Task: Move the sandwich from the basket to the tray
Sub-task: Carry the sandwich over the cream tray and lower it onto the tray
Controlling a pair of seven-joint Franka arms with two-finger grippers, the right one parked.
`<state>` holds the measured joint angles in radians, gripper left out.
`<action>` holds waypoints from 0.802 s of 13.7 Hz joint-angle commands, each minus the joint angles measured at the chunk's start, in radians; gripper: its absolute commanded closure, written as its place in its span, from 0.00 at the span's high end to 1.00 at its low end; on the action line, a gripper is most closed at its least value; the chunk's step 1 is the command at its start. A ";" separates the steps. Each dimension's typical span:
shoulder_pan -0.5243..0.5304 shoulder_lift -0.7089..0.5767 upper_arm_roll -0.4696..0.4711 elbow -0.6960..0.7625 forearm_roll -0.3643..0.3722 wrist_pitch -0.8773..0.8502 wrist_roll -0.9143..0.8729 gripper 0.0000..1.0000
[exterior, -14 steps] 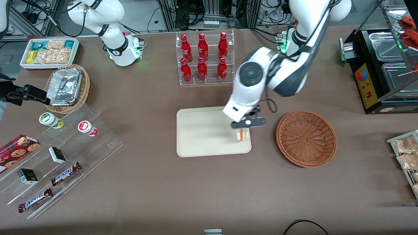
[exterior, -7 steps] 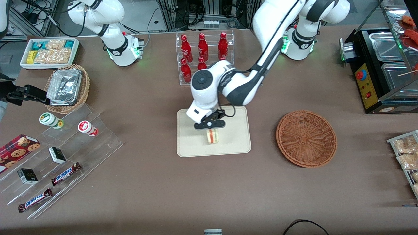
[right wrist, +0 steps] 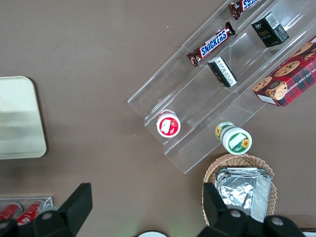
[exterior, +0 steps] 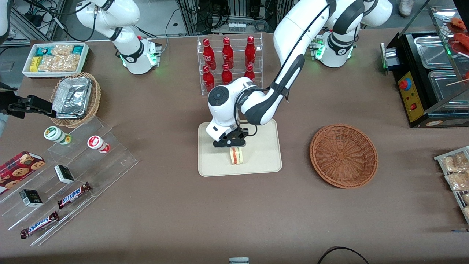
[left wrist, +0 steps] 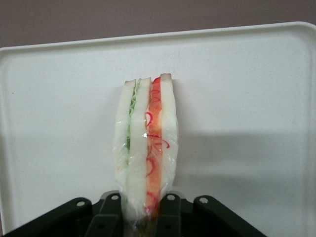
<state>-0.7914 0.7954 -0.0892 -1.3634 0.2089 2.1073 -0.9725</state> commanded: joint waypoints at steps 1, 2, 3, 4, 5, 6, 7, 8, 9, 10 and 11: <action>-0.018 0.021 0.012 0.027 0.021 -0.004 -0.017 0.00; -0.017 0.021 0.012 0.027 0.018 -0.004 -0.018 0.04; -0.018 0.021 0.012 0.026 0.020 -0.004 -0.017 0.66; -0.019 0.021 0.012 0.026 0.020 -0.006 -0.006 1.00; -0.019 0.016 0.012 0.027 0.018 -0.007 -0.017 1.00; -0.019 0.008 0.012 0.027 0.017 -0.007 -0.021 1.00; -0.017 0.001 0.012 0.029 0.011 -0.012 -0.021 1.00; -0.017 -0.022 0.012 0.027 0.006 -0.018 -0.023 1.00; -0.014 -0.050 0.012 0.026 0.006 -0.023 -0.031 1.00; -0.008 -0.082 0.012 0.027 0.006 -0.048 -0.050 1.00; -0.006 -0.120 0.012 0.027 0.001 -0.078 -0.063 1.00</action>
<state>-0.7925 0.7621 -0.0865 -1.3229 0.2106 2.0889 -0.9955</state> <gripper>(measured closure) 0.145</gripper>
